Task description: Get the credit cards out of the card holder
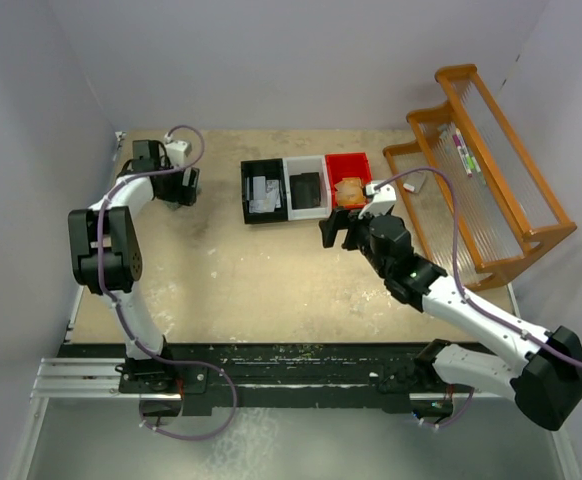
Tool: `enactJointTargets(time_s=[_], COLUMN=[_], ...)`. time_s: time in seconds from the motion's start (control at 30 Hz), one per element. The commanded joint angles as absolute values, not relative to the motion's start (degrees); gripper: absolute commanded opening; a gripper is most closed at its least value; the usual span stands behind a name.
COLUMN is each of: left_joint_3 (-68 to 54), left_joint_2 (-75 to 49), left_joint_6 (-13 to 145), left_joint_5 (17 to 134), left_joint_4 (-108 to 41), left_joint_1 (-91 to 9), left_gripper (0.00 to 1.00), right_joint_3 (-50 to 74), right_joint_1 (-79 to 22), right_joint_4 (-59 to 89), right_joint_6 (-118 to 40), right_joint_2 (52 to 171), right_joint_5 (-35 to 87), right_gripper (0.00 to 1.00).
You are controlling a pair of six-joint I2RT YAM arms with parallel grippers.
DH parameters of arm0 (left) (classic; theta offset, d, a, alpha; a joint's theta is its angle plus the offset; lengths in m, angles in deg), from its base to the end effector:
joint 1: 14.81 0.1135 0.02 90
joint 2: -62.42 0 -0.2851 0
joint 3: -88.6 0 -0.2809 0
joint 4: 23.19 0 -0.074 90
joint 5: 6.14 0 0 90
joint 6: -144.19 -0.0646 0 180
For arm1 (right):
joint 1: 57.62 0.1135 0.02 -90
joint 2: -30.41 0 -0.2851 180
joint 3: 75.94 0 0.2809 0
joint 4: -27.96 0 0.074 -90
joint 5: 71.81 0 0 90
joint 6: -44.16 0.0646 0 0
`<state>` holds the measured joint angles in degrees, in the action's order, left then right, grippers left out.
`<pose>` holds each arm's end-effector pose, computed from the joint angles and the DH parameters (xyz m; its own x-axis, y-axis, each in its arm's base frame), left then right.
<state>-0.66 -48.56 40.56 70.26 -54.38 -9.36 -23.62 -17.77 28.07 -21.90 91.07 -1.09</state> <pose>0.4702 0.0296 0.1756 -0.7438 0.1591 -0.6492 0.2355 0.9713 -0.0317 0.2377 0.1706 0.3020 -0.2441 0.2952 -0.9237 -0.2789 0.8909 0.3584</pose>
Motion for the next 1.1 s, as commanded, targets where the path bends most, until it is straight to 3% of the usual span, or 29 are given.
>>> enactJointTargets(time_s=[0.0, 0.67, 0.83, 1.07], left_joint_3=[5.41, 14.71, 13.56, 3.08], left_joint_2=[-49.9, -64.5, -62.51, -51.6], left_joint_6=[37.02, 30.86, 30.68, 25.71], left_joint_5=[73.4, 74.37, 67.91, 62.5], left_joint_4=[-50.39, -54.86, -60.08, -64.08], left_joint_1=[-9.34, -9.62, -9.83, -12.4], left_gripper=[0.98, 1.0, 0.85, 0.72], right_joint_3=[-20.85, -22.3, -22.66, -22.69], right_joint_1=[-17.37, -17.35, -17.37, -17.37], right_joint_4=[30.32, 30.29, 29.6, 30.21], right_joint_6=[-22.2, -21.88, -21.49, -20.59], right_joint_2=[91.92, 86.89, 85.14, 86.1], right_joint_5=[-0.21, 1.42, 1.02, 3.5], right_gripper=[1.0, 1.0, 1.0, 1.0])
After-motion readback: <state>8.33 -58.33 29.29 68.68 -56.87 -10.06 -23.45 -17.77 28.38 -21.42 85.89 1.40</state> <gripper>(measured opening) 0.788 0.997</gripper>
